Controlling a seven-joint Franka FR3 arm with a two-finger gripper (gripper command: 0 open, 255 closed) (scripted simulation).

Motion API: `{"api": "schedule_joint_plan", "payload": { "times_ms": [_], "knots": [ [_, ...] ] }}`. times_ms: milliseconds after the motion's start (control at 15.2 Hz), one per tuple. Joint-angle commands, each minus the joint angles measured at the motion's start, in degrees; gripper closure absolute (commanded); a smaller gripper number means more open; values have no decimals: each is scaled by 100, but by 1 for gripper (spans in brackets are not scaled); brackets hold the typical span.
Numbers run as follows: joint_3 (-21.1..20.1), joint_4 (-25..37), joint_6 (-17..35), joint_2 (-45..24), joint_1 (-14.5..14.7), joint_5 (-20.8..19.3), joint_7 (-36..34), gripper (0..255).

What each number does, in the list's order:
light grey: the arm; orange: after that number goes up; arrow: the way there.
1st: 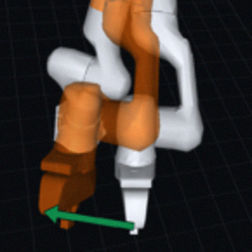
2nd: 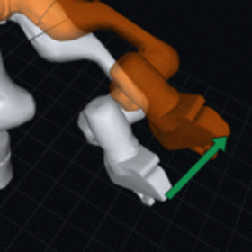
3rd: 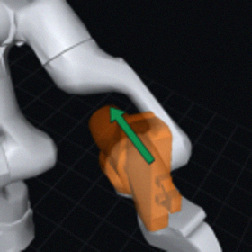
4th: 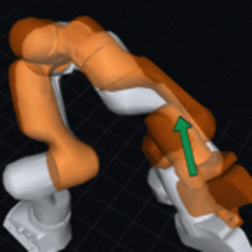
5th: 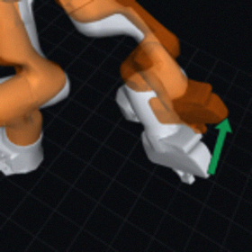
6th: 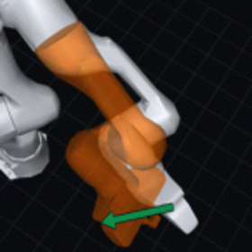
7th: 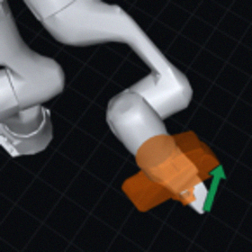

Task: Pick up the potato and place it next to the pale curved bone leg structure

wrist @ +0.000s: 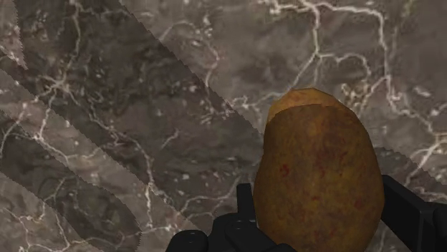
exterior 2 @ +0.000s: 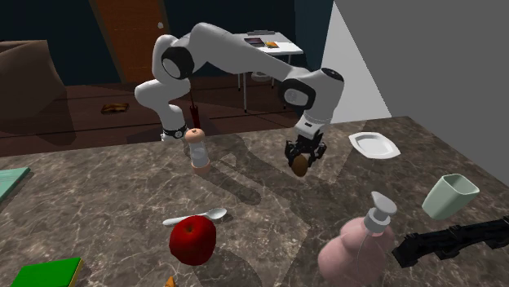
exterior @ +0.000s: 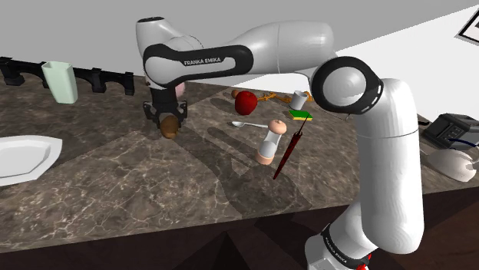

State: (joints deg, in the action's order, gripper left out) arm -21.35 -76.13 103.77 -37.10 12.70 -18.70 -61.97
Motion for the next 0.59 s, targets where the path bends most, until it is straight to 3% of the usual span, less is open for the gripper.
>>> {"api": "schedule_joint_plan", "payload": {
  "times_ms": [0,528],
  "knots": [
    [-11,96,-128,34,11,18,19,255],
    [-41,546,-667,142,55,76,112,255]
  ]
}}
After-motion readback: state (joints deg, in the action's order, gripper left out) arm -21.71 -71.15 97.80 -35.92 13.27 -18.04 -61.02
